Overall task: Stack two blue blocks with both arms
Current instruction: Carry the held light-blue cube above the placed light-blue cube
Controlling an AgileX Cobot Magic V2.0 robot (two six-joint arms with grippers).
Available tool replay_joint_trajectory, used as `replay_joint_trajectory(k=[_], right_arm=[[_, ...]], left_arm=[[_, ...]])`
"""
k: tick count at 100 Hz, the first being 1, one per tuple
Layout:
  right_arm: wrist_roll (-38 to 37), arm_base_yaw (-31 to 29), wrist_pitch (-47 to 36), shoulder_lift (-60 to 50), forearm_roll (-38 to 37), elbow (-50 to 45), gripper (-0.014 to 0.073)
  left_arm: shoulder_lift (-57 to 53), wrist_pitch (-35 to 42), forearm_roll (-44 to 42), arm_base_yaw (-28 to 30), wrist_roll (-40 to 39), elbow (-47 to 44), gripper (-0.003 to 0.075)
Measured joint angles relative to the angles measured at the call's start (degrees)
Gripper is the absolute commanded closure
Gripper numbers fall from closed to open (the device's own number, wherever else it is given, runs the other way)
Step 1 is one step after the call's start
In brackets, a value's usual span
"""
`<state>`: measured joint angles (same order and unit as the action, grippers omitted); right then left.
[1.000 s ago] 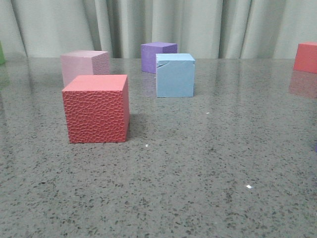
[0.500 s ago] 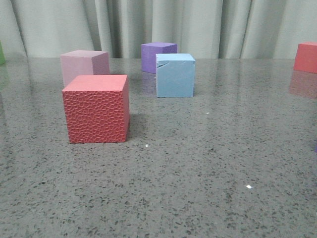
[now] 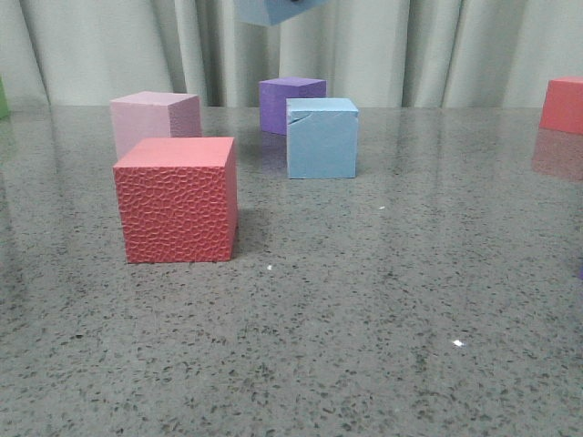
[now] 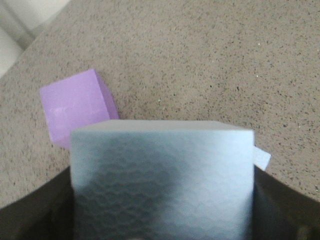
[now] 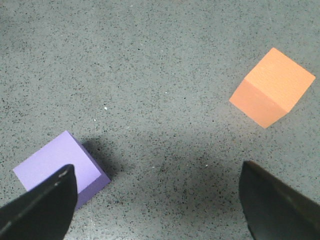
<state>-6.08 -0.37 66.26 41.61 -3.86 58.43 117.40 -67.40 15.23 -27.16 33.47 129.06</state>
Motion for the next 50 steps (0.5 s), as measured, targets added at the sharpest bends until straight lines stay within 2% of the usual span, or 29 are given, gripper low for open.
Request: replay_joint_trajectory(k=[21, 50], right_arm=[[0.00, 0.00, 0.00, 0.00, 0.00, 0.00, -0.0053], [0.00, 0.00, -0.09, 0.00, 0.00, 0.00, -0.0053]], left_arm=[[2.43, -2.95, 0.92, -1.97, 6.04, 2.98, 0.0419], [3.73, -4.62, 2.61, -3.30, 10.07, 3.10, 0.0419]])
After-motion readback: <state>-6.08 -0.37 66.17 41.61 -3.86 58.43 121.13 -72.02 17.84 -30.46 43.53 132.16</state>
